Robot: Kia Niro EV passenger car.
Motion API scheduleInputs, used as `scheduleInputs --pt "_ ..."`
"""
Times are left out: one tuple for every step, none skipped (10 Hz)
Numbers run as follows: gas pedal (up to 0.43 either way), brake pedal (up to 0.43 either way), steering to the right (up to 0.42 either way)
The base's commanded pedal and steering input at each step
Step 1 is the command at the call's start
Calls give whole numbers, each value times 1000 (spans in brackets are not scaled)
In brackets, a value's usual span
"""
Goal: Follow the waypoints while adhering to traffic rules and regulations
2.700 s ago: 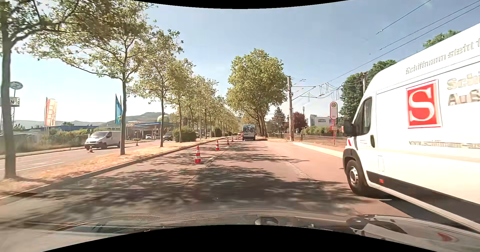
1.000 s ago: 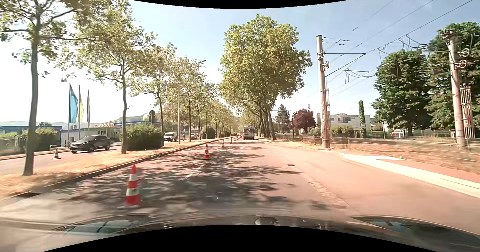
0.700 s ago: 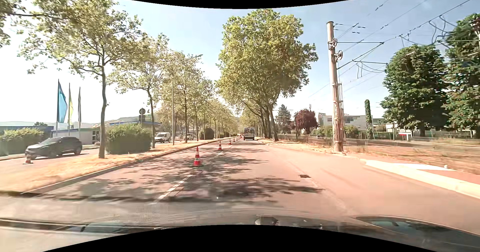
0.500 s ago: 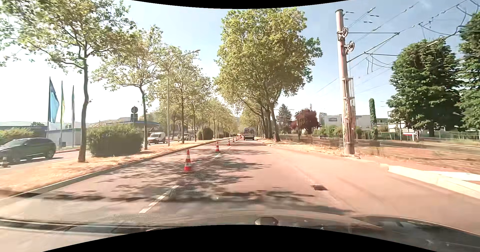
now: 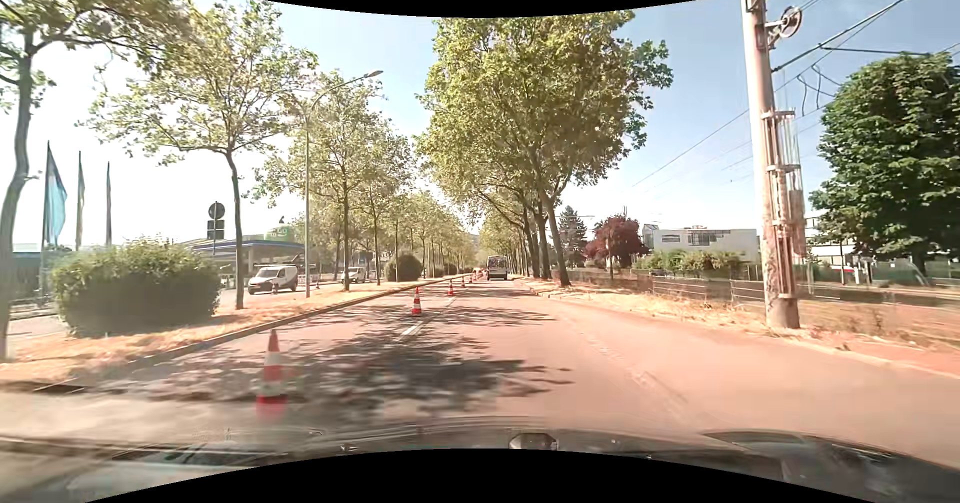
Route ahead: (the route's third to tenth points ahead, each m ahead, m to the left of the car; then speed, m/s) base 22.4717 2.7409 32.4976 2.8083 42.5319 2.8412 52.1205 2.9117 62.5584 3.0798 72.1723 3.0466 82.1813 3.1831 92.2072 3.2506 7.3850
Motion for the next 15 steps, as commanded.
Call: scheduleInputs --pt "79 0 0" --pt "79 0 0" --pt "79 0 0" --pt "79 0 0" --pt "79 0 0" --pt "79 0 0" --pt "79 0 0" --pt "79 0 0" --pt "79 0 0" --pt "79 0 0" --pt "79 0 -1" --pt "79 0 -1" --pt "79 0 -1" --pt "79 0 -2" --pt "79 0 -2"
